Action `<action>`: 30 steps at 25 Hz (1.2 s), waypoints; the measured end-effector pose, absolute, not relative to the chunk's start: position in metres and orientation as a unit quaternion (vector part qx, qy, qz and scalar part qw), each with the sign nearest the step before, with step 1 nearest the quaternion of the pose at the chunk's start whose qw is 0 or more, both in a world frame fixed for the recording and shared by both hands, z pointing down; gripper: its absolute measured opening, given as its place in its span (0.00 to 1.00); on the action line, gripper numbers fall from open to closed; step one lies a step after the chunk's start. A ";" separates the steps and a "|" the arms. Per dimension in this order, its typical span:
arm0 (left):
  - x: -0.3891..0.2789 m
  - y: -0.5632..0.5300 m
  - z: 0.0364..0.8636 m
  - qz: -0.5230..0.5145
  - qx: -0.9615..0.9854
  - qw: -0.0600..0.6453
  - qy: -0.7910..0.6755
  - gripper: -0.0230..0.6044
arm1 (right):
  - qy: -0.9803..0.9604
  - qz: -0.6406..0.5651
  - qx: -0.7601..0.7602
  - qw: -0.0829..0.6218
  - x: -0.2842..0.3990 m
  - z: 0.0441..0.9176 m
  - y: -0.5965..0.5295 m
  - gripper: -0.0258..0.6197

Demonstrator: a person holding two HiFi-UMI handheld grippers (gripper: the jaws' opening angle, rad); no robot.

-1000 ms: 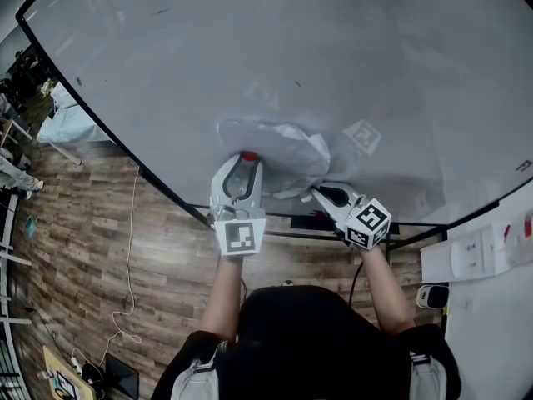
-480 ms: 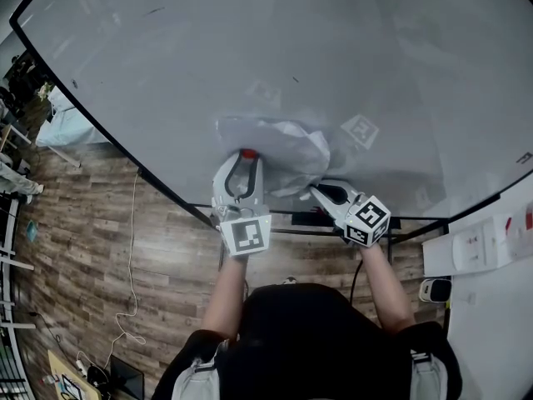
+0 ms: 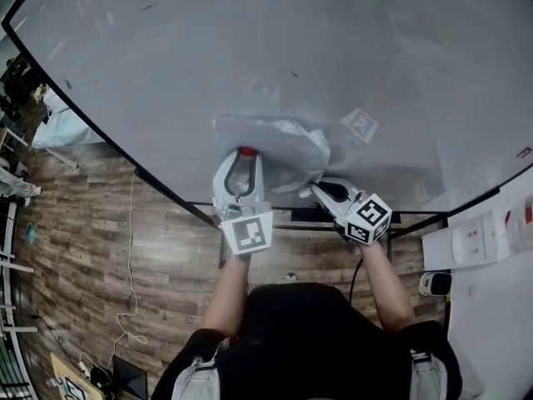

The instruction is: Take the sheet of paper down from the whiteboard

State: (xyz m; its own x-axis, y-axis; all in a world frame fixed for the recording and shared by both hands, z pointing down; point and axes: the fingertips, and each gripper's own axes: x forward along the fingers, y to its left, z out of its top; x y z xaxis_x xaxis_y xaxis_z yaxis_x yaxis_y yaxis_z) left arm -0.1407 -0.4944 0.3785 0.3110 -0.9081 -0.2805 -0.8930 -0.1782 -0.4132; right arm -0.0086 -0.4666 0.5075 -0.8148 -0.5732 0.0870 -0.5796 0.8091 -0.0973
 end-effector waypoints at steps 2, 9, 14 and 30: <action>-0.140 -0.492 0.385 -0.018 -0.770 0.254 0.585 0.25 | -0.950 0.062 0.304 0.026 -0.008 0.512 -0.464 0.05; -0.155 -0.464 0.410 -0.016 -0.772 0.211 0.599 0.25 | -0.952 0.072 0.298 0.004 -0.010 0.520 -0.443 0.05; -0.155 -0.423 0.423 -0.023 -0.772 0.178 0.609 0.25 | -0.950 0.072 0.305 -0.002 0.006 0.517 -0.415 0.05; -0.107 -0.232 0.438 -0.059 -0.779 0.134 0.610 0.25 | -0.929 0.031 0.362 0.068 0.095 0.544 -0.249 0.05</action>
